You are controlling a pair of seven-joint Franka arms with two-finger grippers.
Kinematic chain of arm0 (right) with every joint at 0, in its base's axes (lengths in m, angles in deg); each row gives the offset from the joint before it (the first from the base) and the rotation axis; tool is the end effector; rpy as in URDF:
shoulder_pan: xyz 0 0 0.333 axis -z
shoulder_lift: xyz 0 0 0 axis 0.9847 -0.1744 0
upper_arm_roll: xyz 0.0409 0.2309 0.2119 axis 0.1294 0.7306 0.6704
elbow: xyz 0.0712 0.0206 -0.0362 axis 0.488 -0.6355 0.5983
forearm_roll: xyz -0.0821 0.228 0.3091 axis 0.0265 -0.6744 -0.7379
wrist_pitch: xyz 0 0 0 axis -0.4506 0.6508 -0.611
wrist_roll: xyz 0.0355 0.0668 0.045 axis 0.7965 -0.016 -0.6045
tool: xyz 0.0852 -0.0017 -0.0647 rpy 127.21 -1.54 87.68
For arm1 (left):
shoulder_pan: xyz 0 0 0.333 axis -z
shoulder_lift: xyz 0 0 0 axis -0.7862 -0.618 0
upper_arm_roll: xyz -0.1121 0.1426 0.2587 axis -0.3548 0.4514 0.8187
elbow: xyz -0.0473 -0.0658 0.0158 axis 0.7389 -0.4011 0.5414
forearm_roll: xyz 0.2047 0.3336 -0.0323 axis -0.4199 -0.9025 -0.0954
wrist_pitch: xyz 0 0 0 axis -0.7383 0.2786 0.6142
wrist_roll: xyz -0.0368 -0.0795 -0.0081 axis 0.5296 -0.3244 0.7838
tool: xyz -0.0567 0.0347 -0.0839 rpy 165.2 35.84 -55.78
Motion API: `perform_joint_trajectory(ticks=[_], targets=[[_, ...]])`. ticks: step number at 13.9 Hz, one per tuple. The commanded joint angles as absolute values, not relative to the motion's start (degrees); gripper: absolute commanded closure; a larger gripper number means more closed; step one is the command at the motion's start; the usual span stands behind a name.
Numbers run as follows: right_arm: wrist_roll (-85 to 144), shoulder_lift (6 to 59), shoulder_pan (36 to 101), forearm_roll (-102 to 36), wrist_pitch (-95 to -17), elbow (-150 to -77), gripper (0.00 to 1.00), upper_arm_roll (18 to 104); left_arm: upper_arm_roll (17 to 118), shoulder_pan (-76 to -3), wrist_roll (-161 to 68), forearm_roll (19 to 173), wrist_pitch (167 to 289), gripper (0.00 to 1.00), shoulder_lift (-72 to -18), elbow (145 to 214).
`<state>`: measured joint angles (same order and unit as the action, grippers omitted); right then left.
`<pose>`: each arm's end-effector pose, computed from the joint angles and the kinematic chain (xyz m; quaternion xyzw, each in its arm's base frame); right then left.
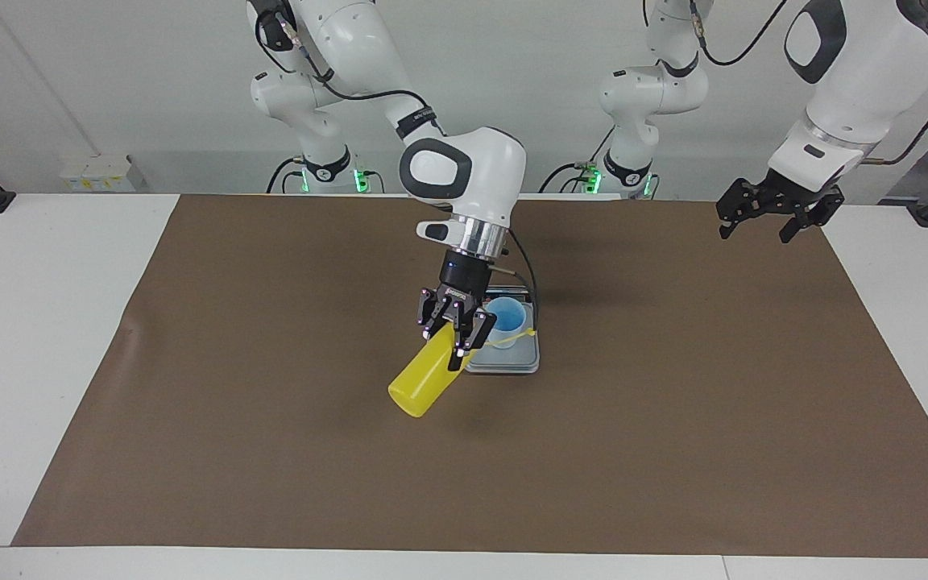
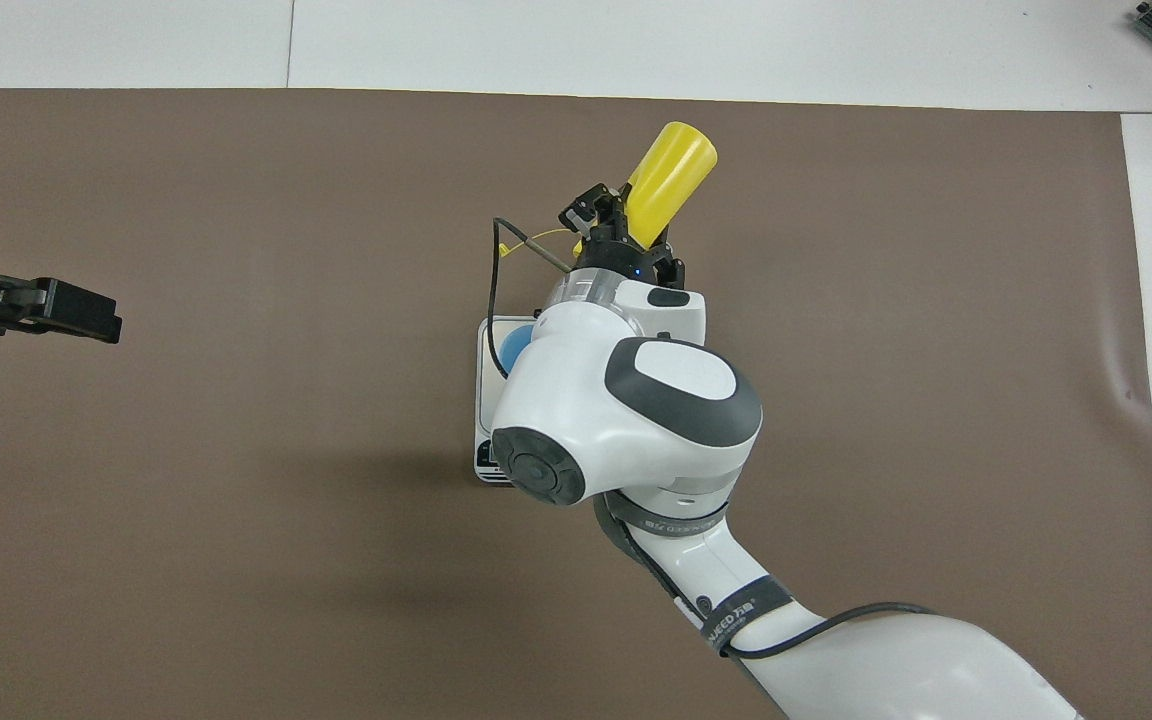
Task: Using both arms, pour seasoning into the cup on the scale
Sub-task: 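Lift the yellow bottle with the right gripper over the blue cup, then tilt the bottle nozzle down into the cup with the right gripper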
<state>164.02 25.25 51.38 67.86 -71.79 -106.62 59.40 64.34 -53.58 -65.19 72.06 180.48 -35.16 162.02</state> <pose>0.5849 0.3681 0.4075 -0.8113 0.3575 -0.4618 0.0280 0.5537 -0.0451 0.6105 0.9977 -0.0665 -0.0095 0.0088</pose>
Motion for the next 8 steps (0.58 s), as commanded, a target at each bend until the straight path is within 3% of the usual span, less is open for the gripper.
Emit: perform_joint_trajectory(ticks=[1, 8], targets=[[169.98, 25.58, 49.81, 75.87, -72.06, -108.35, 1.0, 59.28, 63.95, -54.29, -66.13, 71.57, 180.01, 0.0, -34.25, 162.71], [176.06, 24.96, 45.94, 87.12, -66.52, -108.61, 1.0, 59.19, 63.95, -54.2, -65.96, 71.57, 180.01, 0.0, -34.25, 162.89]])
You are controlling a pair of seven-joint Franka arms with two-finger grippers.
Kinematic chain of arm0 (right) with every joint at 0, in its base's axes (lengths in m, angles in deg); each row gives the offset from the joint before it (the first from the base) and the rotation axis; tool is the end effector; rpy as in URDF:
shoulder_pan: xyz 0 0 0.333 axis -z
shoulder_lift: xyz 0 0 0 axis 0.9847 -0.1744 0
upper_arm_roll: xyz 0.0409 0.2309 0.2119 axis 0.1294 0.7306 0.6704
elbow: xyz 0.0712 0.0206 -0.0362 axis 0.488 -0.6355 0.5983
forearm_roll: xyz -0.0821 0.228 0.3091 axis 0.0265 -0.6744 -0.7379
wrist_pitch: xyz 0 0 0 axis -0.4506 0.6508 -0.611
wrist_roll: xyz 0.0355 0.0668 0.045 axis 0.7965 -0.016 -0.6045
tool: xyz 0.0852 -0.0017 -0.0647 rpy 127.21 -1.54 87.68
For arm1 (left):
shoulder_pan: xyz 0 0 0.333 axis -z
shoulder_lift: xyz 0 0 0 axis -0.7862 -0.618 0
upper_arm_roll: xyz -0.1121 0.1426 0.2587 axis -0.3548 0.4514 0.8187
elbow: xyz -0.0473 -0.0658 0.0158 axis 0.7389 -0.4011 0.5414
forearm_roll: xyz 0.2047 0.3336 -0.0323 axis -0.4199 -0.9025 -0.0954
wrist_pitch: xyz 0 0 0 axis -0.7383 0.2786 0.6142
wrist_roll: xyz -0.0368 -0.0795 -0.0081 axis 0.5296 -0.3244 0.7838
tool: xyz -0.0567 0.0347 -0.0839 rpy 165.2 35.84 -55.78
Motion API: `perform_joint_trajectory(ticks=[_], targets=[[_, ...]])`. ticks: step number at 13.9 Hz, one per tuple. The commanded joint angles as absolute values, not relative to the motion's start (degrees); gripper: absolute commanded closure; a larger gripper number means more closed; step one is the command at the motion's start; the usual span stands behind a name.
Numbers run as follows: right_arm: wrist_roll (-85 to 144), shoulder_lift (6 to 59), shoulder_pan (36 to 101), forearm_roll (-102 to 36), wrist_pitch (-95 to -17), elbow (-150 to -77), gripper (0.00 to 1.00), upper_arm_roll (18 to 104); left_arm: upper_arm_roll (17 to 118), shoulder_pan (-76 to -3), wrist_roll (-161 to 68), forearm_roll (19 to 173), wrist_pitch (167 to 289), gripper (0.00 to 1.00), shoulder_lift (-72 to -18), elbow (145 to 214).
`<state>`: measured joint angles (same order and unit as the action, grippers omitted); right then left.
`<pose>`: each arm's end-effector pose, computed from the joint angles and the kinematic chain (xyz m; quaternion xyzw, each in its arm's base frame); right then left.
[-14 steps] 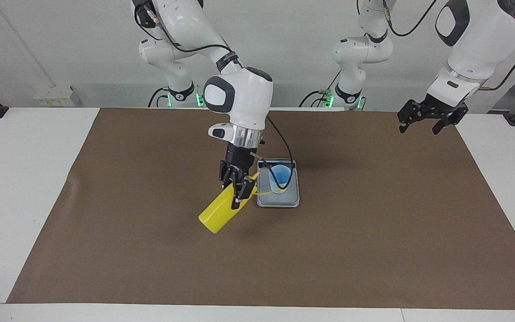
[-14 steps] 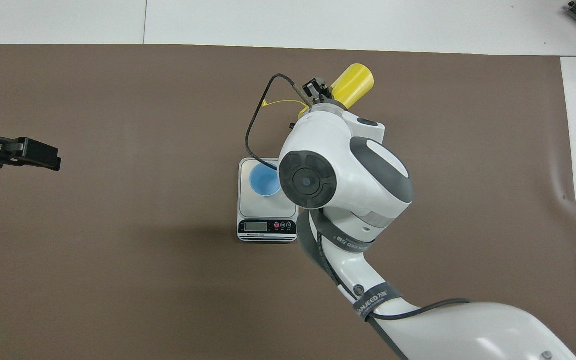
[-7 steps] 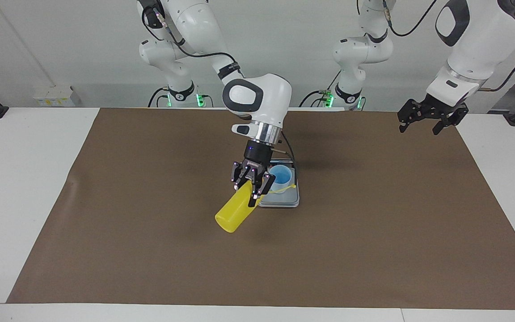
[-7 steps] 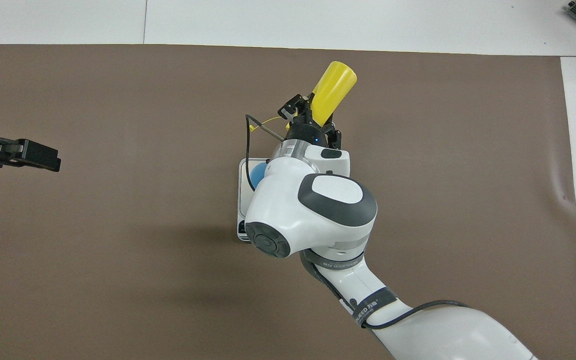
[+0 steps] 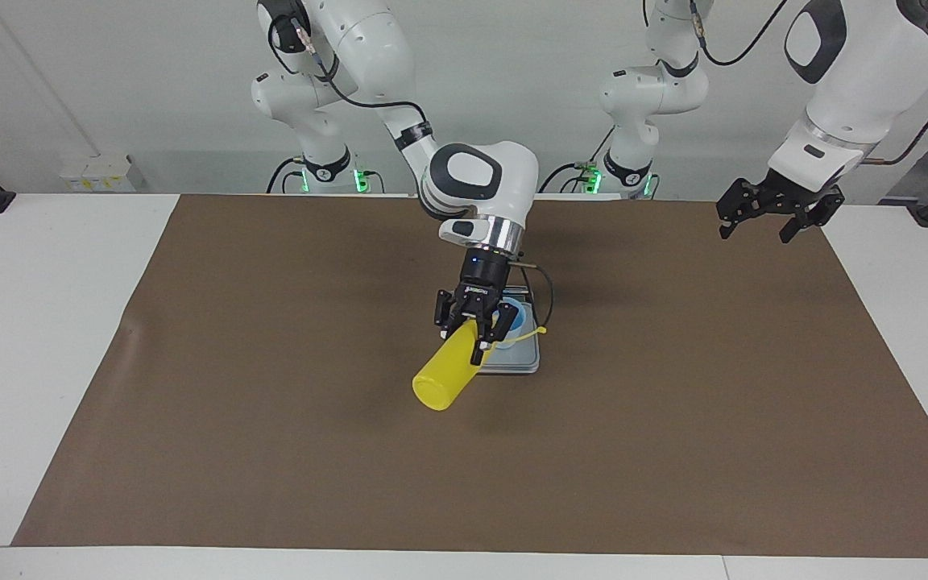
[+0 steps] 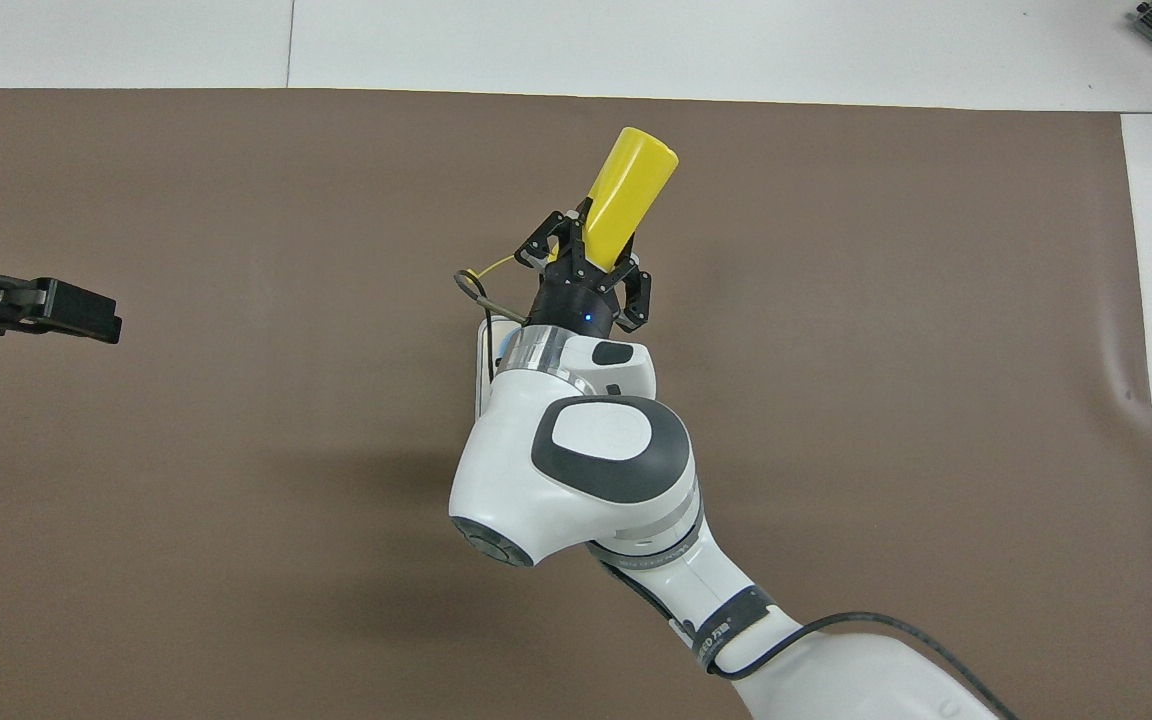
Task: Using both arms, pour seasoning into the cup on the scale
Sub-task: 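Tilt the bottle nozzle down into the cup with the right gripper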
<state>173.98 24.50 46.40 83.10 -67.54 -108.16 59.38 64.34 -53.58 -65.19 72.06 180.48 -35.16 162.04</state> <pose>0.5546 0.4065 0.3890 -0.7833 0.3005 -0.5432 0.0326 0.5537 -0.0451 0.6103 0.9977 -0.0665 -0.0097 0.0088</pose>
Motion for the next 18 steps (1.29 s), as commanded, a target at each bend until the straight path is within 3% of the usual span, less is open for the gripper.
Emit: perform_joint_trajectory(ticks=[1, 6, 18], targets=[[176.15, 24.79, 45.94, 88.79, -66.43, -108.62, 1.0, 59.19, 63.95, -54.12, -65.87, 71.57, 180.1, 0.0, -34.25, 162.89], [176.24, 23.64, 45.42, 97.05, -64.76, -109.75, 1.0, 59.28, 63.95, -54.2, -65.87, 71.57, 180.1, 0.0, -34.25, 162.89], [176.94, 24.0, 43.56, 98.74, -61.33, -108.97, 1.0, 59.28, 63.95, -54.03, -65.87, 71.57, 180.36, 0.0, -34.25, 163.06]])
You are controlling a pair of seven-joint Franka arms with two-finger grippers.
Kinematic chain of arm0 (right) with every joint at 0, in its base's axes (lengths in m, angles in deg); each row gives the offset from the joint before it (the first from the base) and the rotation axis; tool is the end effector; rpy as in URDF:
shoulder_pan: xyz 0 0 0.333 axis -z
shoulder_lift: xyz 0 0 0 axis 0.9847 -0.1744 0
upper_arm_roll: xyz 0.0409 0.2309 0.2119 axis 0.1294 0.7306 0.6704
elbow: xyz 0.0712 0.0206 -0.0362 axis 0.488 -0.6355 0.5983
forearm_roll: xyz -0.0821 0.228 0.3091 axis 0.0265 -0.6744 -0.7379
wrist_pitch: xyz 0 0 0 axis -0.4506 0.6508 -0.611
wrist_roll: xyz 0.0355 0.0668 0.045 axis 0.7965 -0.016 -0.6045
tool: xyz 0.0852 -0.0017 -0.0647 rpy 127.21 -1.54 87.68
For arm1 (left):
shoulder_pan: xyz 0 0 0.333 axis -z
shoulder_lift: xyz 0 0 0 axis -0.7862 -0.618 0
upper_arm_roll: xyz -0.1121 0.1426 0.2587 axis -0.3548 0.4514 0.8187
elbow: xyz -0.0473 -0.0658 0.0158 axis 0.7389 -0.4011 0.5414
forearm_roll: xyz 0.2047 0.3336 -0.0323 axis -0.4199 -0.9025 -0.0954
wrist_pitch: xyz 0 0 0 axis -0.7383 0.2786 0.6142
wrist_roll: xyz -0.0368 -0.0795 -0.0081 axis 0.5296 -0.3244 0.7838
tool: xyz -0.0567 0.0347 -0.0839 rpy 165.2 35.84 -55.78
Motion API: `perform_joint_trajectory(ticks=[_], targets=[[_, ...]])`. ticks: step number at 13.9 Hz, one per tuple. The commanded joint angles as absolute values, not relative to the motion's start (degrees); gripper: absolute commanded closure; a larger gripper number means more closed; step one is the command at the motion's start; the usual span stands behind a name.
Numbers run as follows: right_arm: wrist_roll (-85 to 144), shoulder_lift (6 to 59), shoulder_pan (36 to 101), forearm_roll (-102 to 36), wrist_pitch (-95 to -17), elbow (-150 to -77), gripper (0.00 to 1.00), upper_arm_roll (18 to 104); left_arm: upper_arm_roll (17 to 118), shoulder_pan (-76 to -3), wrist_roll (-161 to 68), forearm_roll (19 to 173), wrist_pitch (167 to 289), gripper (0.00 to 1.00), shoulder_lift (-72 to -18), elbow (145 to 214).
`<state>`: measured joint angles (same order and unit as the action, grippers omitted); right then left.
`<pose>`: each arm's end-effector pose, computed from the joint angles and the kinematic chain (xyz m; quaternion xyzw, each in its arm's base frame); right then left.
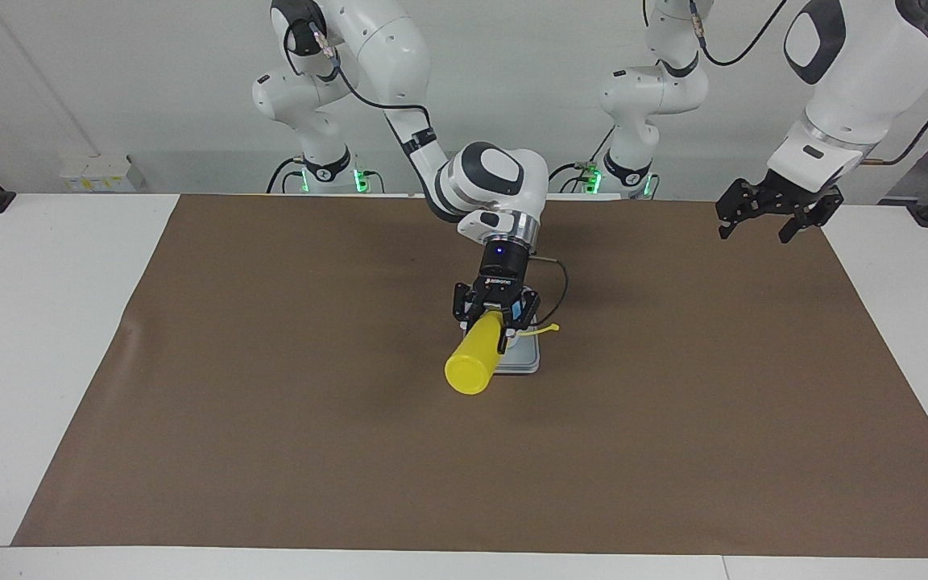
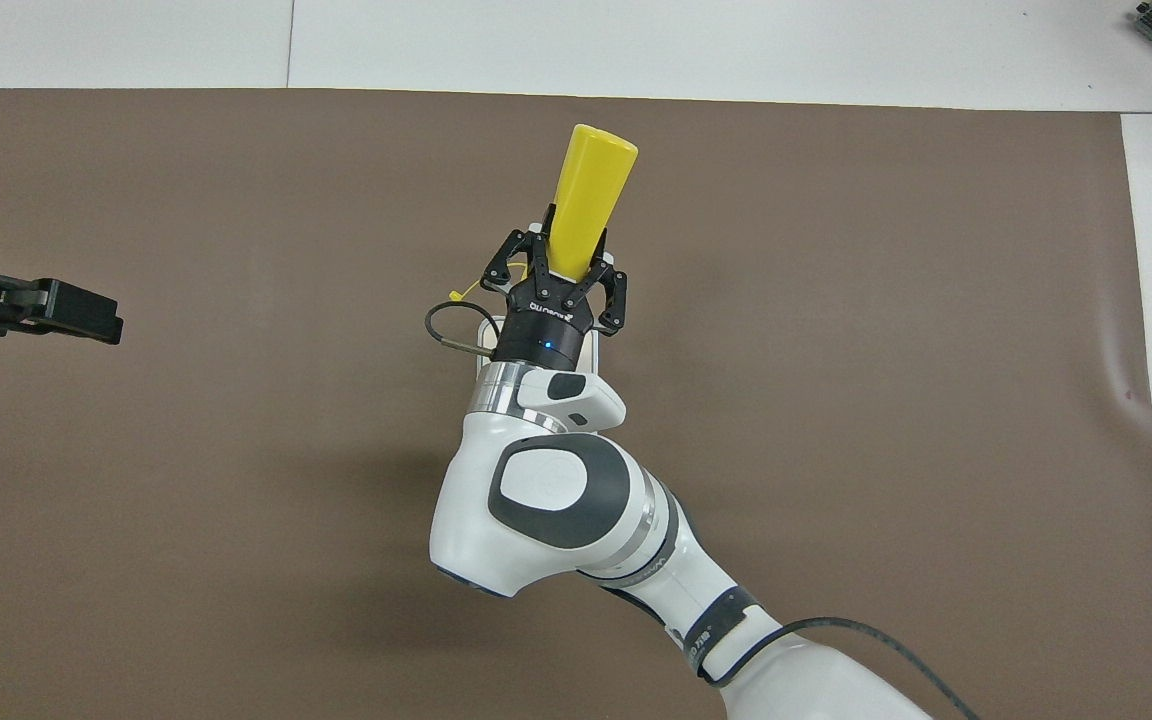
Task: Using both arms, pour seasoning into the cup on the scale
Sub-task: 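Tilt the bottle nozzle down into the cup with the right gripper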
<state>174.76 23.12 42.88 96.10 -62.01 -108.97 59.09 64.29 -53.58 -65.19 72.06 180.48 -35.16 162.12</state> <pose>0.5390 0.4278 0.3738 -0.7571 0.2072 -0.6196 0.0016 0.5536 -0.0456 0.6097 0.9977 -0.0669 -0.0104 0.0088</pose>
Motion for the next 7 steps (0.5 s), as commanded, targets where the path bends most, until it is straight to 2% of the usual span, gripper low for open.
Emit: perform_joint_trajectory(ticks=[1, 4, 7], targets=[[176.94, 23.99, 43.65, 98.13, -61.42, -108.62, 1.0, 59.28, 63.95, -54.03, -65.87, 71.57, 180.36, 0.0, -34.25, 163.06], [177.2, 24.34, 44.09, 94.44, -64.21, -107.91, 1.0, 59.37, 63.95, -54.11, -65.96, 71.57, 180.36, 0.0, -34.25, 163.06], [176.59, 27.84, 48.39, 88.57, -74.04, -107.56, 1.0, 59.37, 63.95, -54.11, -66.04, 71.57, 180.36, 0.0, -34.25, 163.06]])
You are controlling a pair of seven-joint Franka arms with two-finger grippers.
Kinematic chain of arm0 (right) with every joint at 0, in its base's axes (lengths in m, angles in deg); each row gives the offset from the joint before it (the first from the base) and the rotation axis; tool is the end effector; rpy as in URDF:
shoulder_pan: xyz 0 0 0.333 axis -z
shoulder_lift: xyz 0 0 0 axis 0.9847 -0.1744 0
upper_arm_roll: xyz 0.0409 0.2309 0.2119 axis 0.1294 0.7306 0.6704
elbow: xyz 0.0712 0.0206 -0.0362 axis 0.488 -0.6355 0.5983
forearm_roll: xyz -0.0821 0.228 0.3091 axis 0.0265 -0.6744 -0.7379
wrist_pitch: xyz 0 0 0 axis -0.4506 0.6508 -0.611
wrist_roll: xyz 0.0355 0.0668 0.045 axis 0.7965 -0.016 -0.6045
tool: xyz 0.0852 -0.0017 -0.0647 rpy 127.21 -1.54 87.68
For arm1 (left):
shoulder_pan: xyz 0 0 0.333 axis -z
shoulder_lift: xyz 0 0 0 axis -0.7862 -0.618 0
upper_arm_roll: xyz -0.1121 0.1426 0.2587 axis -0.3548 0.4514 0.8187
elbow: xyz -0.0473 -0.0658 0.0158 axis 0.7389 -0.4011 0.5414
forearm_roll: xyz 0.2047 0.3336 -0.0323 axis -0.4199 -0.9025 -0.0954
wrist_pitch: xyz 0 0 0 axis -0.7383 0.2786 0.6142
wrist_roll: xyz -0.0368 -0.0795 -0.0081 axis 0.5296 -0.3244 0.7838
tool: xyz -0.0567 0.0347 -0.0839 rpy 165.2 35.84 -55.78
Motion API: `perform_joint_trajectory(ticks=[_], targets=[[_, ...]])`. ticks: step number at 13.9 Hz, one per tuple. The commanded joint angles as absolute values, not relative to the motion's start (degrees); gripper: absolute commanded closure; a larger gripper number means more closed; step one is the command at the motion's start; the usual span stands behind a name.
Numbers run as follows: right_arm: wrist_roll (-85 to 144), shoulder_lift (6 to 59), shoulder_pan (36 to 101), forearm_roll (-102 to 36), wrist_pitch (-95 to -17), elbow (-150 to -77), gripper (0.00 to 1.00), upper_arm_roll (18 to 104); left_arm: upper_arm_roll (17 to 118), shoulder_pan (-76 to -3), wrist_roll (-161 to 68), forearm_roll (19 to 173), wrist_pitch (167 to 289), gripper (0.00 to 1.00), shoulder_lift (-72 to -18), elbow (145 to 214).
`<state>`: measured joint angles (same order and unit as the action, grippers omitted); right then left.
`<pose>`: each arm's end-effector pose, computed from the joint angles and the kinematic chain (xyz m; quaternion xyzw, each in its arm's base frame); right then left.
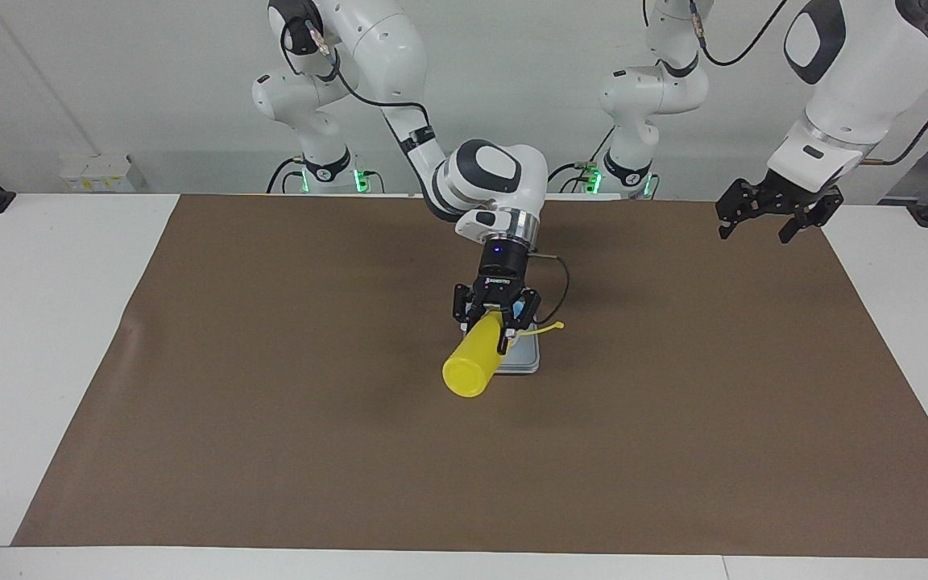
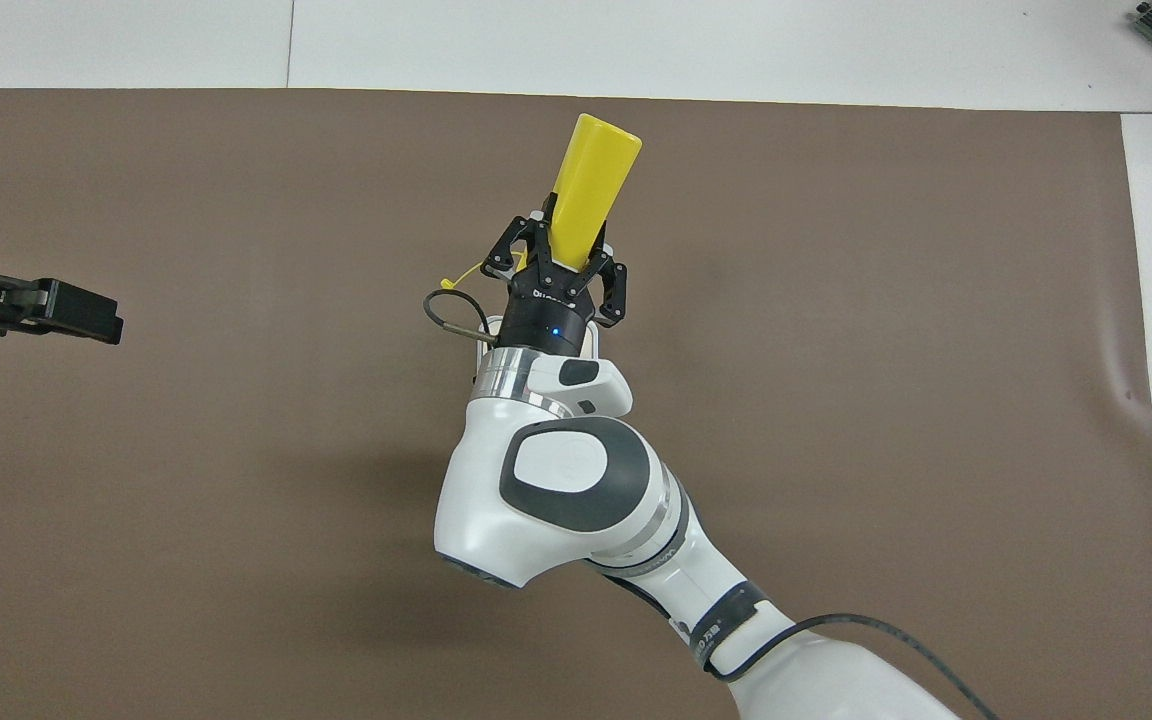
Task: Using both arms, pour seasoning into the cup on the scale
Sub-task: 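Carry the yellow bottle back and set it upright on the table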
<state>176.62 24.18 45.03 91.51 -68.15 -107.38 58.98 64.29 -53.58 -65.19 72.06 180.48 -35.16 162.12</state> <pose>0.5507 0.4205 0.3950 -0.7685 0.2523 -0.5857 0.0520 0.5536 -0.0456 0.6097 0.9977 -0.0669 -0.0104 0.0088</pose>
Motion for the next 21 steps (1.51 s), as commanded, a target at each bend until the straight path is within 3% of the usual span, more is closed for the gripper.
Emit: perform_joint_trajectory(ticks=[1, 6, 12, 21], targets=[[176.67, 28.91, 49.45, 85.76, -75.03, -108.0, 1.0, 59.37, 63.95, -54.03, -66.04, 71.57, 180.36, 0.0, -34.16, 163.06], [176.76, 33.65, 52.87, 59.0, -75.74, -109.32, 1.0, 59.37, 63.95, -54.11, -65.96, 71.57, 180.36, 0.0, -34.25, 163.06], [174.41, 34.02, 59.55, 28.21, -75.66, -109.32, 1.0, 59.37, 63.95, -54.03, -65.96, 71.57, 180.36, 0.0, -34.25, 163.06], [141.21, 34.54, 74.22, -18.65, -71.64, -113.0, 1.0, 59.28, 63.95, -54.03, -65.87, 71.57, 180.36, 0.0, -34.16, 163.15]])
